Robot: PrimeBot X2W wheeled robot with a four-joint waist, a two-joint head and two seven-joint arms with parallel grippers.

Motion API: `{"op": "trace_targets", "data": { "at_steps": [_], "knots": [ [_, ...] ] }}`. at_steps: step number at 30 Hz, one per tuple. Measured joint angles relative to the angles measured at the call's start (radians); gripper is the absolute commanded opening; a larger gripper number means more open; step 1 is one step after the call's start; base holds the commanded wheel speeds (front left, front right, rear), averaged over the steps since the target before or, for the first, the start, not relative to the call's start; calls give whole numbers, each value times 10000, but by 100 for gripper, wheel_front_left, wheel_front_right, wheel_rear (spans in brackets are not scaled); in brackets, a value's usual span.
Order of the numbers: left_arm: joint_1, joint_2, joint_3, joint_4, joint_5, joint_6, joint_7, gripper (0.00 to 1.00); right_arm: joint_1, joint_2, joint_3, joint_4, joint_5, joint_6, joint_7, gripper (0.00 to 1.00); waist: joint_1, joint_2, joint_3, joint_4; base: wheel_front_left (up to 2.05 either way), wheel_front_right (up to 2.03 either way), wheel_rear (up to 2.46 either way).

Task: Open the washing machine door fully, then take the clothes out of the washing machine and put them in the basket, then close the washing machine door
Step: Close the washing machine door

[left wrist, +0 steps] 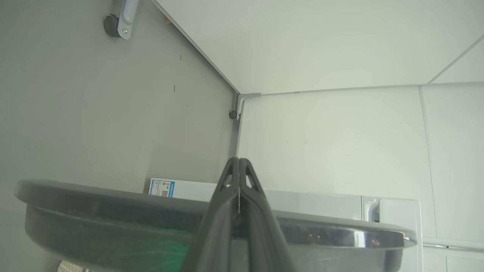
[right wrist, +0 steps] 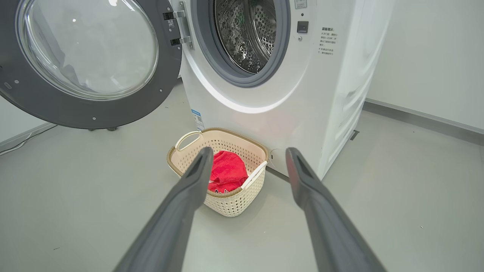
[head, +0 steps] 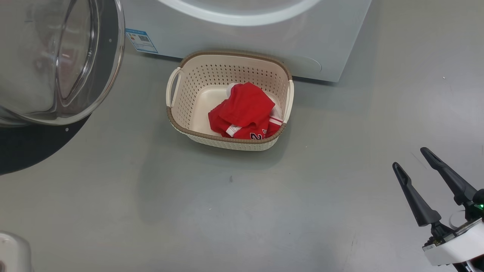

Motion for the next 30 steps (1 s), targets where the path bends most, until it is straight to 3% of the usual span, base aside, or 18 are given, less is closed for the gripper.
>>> {"op": "trace_targets", "data": {
  "at_steps": [11, 30],
  "knots": [
    [-90, -25, -2, -23, 92, 0, 454, 0, 79, -4, -244, -8, 0, 0, 0, 100, 0, 0, 95, 66, 0, 0, 0],
    [349, -389, -782, -314, 92, -15, 2393, 0, 171, 180, -46, -4, 0, 0, 0, 100, 0, 0, -188, 446, 0, 0, 0]
  ]
}}
